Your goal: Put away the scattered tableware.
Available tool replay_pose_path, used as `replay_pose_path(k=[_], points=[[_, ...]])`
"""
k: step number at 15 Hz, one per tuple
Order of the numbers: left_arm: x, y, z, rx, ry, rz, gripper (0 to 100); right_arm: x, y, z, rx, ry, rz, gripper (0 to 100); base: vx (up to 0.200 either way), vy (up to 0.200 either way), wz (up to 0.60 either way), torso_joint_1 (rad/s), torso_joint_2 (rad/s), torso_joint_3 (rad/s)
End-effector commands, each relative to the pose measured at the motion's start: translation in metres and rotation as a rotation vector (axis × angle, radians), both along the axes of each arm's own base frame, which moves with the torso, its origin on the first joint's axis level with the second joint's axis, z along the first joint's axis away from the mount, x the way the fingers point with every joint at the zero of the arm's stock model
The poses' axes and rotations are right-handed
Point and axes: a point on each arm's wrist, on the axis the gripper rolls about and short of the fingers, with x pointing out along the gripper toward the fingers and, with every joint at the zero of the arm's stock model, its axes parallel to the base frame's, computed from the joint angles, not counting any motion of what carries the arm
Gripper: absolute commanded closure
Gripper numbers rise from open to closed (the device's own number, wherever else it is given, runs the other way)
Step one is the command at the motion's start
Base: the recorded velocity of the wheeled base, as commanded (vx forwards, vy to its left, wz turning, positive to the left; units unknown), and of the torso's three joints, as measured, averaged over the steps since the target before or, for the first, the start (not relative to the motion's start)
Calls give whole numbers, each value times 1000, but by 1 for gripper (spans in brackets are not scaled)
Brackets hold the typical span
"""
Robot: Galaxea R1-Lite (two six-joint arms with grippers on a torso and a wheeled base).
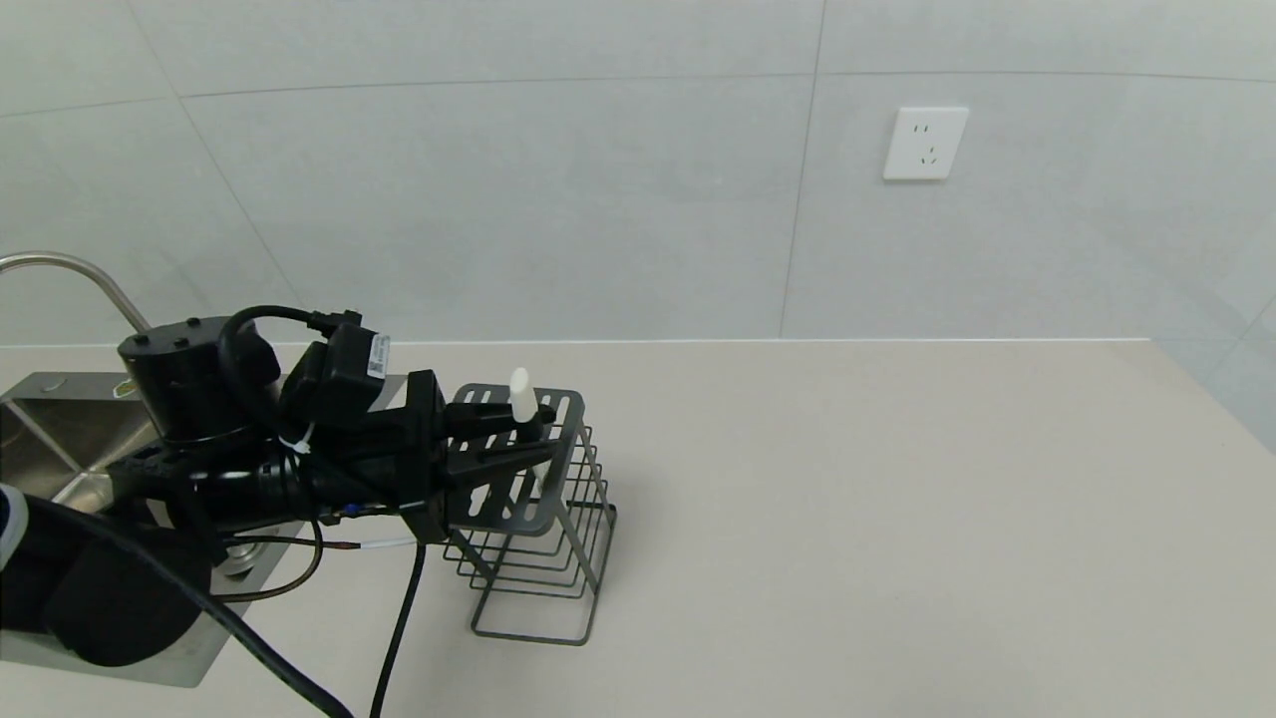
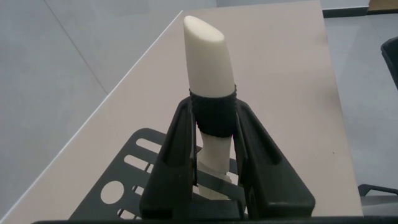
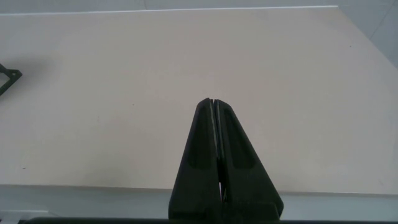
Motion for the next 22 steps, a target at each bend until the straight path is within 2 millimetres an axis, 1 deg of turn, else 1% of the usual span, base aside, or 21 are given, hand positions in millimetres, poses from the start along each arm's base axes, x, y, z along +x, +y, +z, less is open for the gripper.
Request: replay_pose_path(k=[1, 2, 7, 11, 13, 15, 16, 17, 18, 19, 20, 21, 22], points=[[0, 0, 0, 0, 2, -2, 100, 0, 0, 0, 0, 1, 0, 100, 0, 0, 0, 0, 0, 0], [0, 0, 0, 0, 2, -2, 0, 0, 0, 0, 0, 1, 0, 100, 0, 0, 0, 0, 0, 0], [-1, 0, 1, -1, -6, -1, 0, 0, 0, 0, 0, 1, 0, 100, 0, 0, 0, 0, 0, 0], [-3, 1, 7, -4, -27, 3, 0, 0, 0, 0, 0, 1, 0, 100, 0, 0, 0, 0, 0, 0], [-9, 6, 18, -10, -71, 16, 0, 0, 0, 0, 0, 1, 0, 100, 0, 0, 0, 0, 0, 0], [-20, 13, 30, -9, -138, 36, 0, 0, 0, 0, 1, 1, 0, 100, 0, 0, 0, 0, 0, 0], [-34, 20, 38, -2, -193, 54, 0, 0, 0, 0, 0, 1, 0, 100, 0, 0, 0, 0, 0, 0], [-55, 26, 42, 6, -239, 69, 0, 0, 0, 0, 0, 1, 0, 100, 0, 0, 0, 0, 0, 0], [-72, 30, 44, 7, -259, 79, 0, 0, 0, 0, 0, 1, 0, 100, 0, 0, 0, 0, 0, 0], [-112, 36, 44, 3, -290, 90, 0, 0, 0, 0, 0, 1, 2, 100, 0, 0, 0, 0, 0, 0], [-133, 38, 42, -6, -296, 90, 0, 0, 0, 0, 0, 1, 0, 100, 0, 0, 0, 0, 0, 0], [-175, 41, 38, -51, -271, 96, 0, 0, 0, 0, 0, 1, 0, 100, 0, 0, 0, 0, 0, 0], [-198, 44, 37, -87, -252, 103, 0, 0, 0, 0, -2, 1, 0, 100, 0, 0, 0, 0, 0, 0]])
